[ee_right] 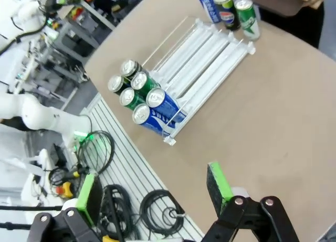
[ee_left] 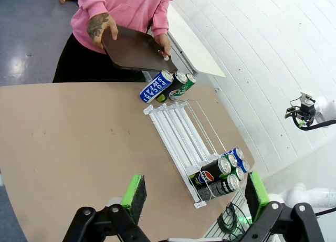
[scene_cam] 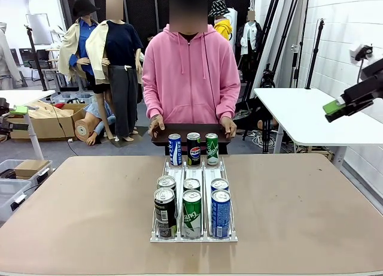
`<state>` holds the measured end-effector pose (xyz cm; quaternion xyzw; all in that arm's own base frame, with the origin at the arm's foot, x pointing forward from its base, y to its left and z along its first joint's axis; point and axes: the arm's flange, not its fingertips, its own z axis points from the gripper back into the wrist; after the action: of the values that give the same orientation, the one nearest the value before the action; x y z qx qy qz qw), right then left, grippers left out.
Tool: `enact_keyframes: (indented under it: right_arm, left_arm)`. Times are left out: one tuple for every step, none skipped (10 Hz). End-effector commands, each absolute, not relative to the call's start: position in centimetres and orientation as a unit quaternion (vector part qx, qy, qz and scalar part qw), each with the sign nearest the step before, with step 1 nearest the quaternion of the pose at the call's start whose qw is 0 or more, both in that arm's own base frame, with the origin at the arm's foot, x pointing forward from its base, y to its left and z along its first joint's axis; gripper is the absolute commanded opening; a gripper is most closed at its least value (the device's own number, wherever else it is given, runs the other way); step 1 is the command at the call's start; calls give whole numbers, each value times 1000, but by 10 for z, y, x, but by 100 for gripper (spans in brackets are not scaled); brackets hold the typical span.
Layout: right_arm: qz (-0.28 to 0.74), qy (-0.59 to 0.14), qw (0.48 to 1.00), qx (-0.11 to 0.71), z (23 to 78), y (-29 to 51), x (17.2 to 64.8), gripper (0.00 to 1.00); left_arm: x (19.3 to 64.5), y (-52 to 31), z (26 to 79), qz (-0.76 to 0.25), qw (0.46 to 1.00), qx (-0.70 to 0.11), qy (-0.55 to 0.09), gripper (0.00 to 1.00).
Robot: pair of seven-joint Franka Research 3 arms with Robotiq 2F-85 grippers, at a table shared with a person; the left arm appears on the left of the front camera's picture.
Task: Retrieve and hand over the desired beverage to the person.
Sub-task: Pick up a can of the same type that the person held from the Automatic Can Dispenser.
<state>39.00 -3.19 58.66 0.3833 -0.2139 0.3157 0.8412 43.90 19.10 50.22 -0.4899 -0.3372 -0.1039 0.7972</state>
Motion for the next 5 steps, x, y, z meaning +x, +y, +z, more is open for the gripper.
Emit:
enact_keyframes:
  right_arm:
    - [322, -185, 862, 345, 596, -9, 389, 100]
    - [329, -172, 870, 325, 599, 5, 388, 100]
    - [335, -159, 876, 309, 601, 18, 388, 100]
    - [340, -147, 882, 291, 603, 33, 386, 100]
    - [346, -143, 885, 276, 604, 46, 383, 100]
  left_arm:
    - [438, 192, 504, -100, 796, -493, -338, 100]
    - [438, 192, 504, -100, 796, -493, -338, 100]
    - [438, 192, 504, -100, 796, -493, -338, 100]
    - [438, 192, 504, -100, 796, -493, -338, 100]
    - [438, 192, 504, -100, 796, -493, -338, 100]
